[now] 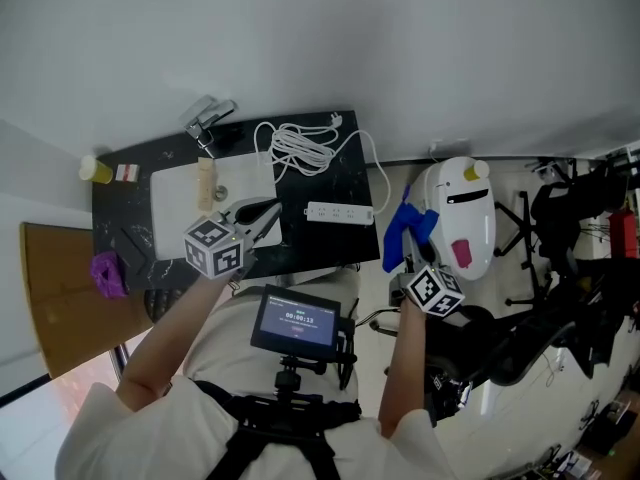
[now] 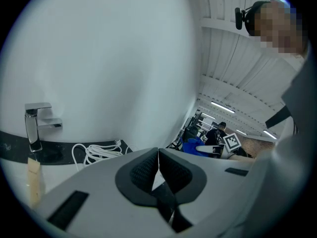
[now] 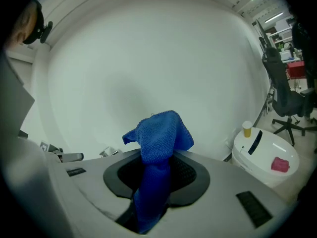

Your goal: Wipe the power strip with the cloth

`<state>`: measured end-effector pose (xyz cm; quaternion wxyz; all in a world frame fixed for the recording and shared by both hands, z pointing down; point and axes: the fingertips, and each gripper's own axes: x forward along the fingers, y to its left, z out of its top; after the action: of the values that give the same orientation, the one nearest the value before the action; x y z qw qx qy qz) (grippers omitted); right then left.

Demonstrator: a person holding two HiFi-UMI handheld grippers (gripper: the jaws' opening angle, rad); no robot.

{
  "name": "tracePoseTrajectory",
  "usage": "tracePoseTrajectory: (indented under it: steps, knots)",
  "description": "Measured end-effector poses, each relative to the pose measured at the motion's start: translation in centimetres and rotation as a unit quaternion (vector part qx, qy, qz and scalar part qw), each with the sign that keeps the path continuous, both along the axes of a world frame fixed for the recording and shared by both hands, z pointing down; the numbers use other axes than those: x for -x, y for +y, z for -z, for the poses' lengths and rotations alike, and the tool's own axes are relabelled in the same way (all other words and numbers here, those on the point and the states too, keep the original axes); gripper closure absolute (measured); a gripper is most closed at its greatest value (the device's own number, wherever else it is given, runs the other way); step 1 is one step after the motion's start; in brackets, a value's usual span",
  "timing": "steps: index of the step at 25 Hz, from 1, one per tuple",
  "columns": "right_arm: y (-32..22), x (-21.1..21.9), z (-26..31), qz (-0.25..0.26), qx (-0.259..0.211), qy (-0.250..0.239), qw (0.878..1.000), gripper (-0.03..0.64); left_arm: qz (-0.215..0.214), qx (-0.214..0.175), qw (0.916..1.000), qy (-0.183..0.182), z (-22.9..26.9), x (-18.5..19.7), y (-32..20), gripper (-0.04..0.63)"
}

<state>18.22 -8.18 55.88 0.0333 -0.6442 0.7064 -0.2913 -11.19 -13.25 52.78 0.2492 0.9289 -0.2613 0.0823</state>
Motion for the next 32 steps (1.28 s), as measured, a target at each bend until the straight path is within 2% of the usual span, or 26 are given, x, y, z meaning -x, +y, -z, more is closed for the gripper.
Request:
tracePoseTrajectory:
  steps: [5,13,20,32]
  knots:
    - [1.3,1.4,1.2,0.013,-0.013,-0.001,1.0,0.514,-0.002,0.011,0.9999,-0.006,-1.4,0.5,1.8,0.591]
    - [3.3,1.8,3.2,0.059,-0.026,0.008,0.998,0.514,0.032,0.004,0.9995,0.004,0.0,0.1,3.8,0.591]
    - [7.6,0.2,4.7,0.087,-0.029,-0.001,0.996,0.514,0.042,-0.005,0.9991,0.007,2.1,-3.8,7.8,0.591]
    - [19.2,-3.3,7.2,0.124,-0.043,-0.009,0.991,0.514,0.054,-0.014,0.9984,0.012,4.3,-9.9,19.8,0.591]
